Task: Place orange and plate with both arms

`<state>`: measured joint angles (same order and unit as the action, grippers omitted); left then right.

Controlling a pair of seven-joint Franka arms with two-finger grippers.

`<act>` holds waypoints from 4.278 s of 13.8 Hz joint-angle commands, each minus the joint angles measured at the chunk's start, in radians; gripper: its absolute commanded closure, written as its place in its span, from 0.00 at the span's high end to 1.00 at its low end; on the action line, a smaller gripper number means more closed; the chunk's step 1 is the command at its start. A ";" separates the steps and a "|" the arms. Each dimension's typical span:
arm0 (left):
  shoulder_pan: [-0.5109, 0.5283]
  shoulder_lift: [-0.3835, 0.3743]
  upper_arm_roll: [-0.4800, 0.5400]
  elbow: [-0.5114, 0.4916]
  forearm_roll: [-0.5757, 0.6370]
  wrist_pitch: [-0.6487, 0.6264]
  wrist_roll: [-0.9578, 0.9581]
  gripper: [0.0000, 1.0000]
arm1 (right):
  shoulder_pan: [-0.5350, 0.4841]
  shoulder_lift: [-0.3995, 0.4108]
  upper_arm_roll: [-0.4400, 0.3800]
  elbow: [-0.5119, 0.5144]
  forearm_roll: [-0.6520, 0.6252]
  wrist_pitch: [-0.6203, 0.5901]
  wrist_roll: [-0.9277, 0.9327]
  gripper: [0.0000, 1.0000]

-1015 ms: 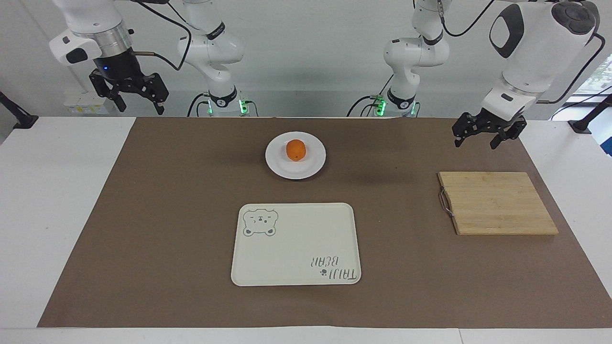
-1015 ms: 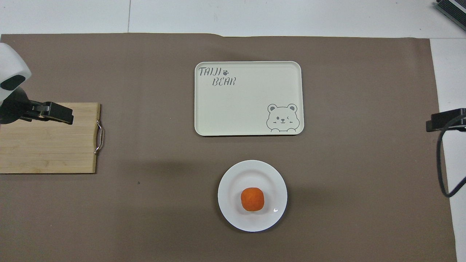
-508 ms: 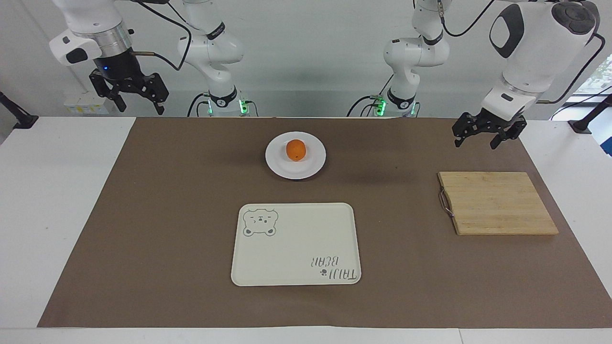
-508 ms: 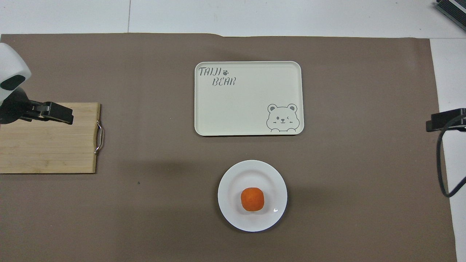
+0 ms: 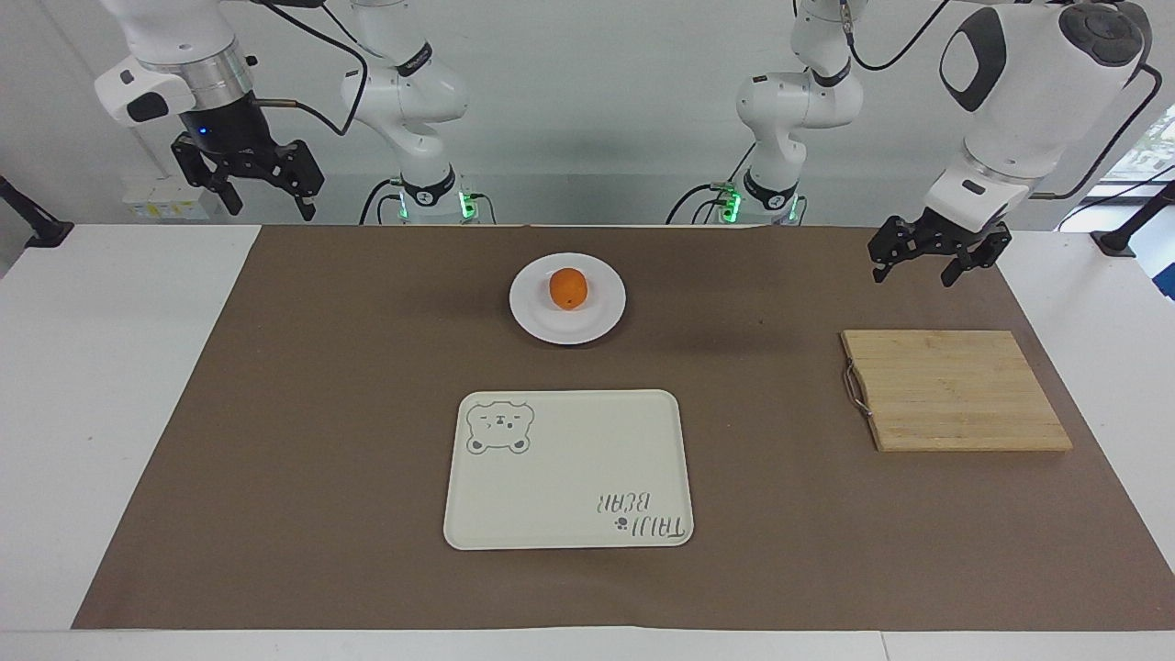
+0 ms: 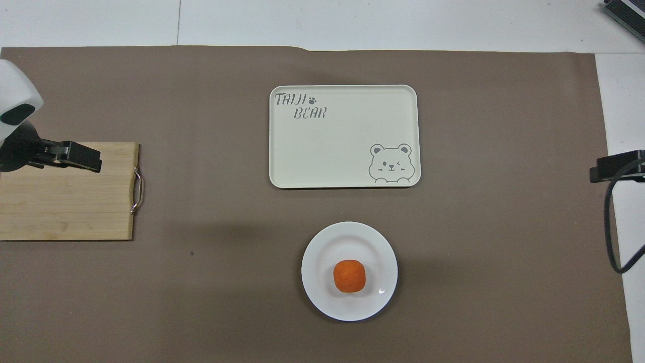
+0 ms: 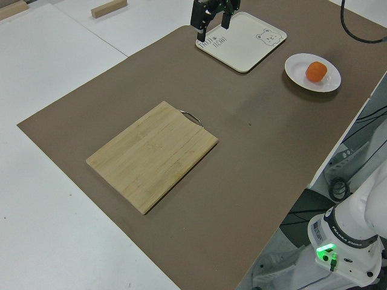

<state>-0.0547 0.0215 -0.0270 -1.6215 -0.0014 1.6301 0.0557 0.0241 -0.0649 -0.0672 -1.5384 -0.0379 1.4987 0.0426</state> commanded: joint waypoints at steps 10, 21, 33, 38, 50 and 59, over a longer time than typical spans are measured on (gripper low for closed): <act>0.009 -0.006 -0.008 0.003 0.021 -0.009 0.009 1.00 | -0.007 -0.013 0.004 -0.008 -0.011 -0.009 -0.015 1.00; 0.010 -0.006 -0.008 0.003 0.021 -0.009 0.009 1.00 | -0.009 -0.013 0.003 -0.008 -0.011 -0.009 -0.013 1.00; 0.010 -0.005 -0.008 0.003 0.021 -0.009 0.010 1.00 | -0.009 -0.029 0.038 -0.167 0.248 0.099 -0.072 1.00; 0.010 -0.006 -0.008 0.003 0.021 -0.009 0.009 1.00 | 0.007 -0.029 0.038 -0.395 0.521 0.250 -0.159 1.00; 0.009 -0.006 -0.008 0.003 0.021 -0.009 0.009 1.00 | 0.134 0.039 0.041 -0.882 1.027 0.662 -0.614 1.00; 0.009 -0.006 -0.008 0.003 0.021 -0.009 0.010 1.00 | 0.238 0.068 0.041 -1.002 1.309 0.706 -0.764 1.00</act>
<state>-0.0547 0.0214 -0.0271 -1.6215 -0.0013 1.6301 0.0558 0.2237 0.0559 -0.0246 -2.4840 1.2078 2.1853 -0.7228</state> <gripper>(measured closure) 0.000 0.000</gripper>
